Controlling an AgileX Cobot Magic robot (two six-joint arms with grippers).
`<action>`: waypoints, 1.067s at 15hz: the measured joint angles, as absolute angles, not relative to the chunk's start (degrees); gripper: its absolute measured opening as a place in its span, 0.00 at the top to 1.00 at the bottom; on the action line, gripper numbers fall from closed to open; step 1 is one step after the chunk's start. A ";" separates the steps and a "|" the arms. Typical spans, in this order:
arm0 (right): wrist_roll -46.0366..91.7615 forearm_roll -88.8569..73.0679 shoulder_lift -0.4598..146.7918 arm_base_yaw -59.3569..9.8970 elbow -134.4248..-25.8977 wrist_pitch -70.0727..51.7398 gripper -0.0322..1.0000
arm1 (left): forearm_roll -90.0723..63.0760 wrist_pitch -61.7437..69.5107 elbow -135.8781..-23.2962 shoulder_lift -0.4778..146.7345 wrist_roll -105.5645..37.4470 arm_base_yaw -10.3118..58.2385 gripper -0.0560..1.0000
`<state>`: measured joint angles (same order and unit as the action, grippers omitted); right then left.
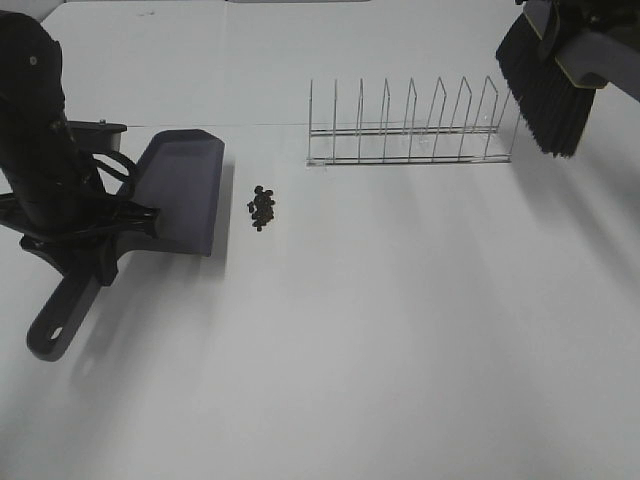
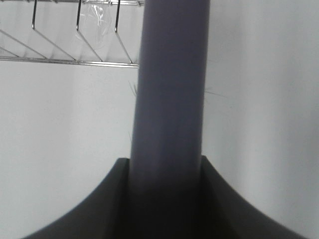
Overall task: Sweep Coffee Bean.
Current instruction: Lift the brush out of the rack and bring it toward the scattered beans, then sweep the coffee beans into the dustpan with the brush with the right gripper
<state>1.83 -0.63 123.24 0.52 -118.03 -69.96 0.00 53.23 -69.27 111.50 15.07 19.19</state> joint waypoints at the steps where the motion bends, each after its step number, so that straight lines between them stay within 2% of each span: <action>1: 1.78 -0.74 122.67 0.52 -116.37 -70.02 0.70 | 0.00 52.60 -68.07 111.50 15.30 19.19 0.70; 5: 0.34 -0.40 122.27 -1.20 -109.43 -70.07 0.70 | 0.00 48.59 -66.92 113.85 16.21 20.45 0.70; 10: -5.04 3.04 122.33 -12.95 -103.13 -65.55 0.70 | 0.00 46.93 -66.92 117.86 16.56 22.46 0.70; 16: -9.85 11.12 129.37 -23.89 -103.53 -63.37 0.70 | 0.00 46.87 -66.92 117.86 16.56 22.57 0.70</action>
